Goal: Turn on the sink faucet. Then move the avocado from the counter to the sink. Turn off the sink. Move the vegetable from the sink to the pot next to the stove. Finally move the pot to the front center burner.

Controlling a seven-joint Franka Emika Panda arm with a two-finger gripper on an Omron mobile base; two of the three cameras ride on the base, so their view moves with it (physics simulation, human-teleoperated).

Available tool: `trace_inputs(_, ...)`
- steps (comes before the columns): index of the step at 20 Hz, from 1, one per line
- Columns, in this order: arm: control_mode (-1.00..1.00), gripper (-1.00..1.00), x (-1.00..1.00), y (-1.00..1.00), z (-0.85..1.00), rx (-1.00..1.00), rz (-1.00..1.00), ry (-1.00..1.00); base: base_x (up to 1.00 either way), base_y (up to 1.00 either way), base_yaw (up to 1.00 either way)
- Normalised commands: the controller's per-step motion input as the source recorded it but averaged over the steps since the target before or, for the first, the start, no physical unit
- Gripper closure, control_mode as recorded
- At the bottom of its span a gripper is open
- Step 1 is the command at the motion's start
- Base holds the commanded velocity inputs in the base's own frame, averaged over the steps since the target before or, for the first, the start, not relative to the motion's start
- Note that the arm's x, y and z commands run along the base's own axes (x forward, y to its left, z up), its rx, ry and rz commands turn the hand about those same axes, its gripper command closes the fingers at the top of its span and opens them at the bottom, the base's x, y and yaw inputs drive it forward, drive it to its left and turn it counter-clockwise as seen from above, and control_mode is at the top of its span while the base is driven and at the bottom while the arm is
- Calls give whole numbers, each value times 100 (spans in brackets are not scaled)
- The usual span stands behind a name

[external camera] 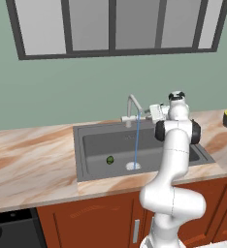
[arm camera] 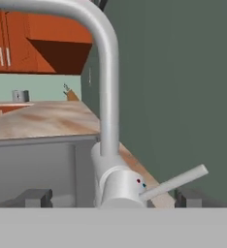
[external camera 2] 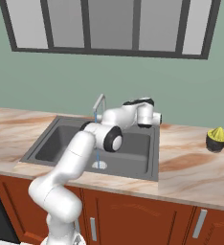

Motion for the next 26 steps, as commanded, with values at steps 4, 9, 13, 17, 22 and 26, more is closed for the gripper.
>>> trace_inputs(4,-100,-100,31,0,-16,0,0,0,0,0,0)
trace_inputs(9,-100,-100,26,5,-3,0,1,0,0,0,0)
trace_inputs(13,-100,-100,26,8,0,0,1,0,0,0,0)
trace_inputs(17,-100,-100,21,15,0,0,0,1,0,0,0)
trace_inputs(22,-100,-100,4,34,0,0,3,0,0,0,0)
trace_inputs(26,-100,-100,-6,48,0,0,8,0,0,0,0)
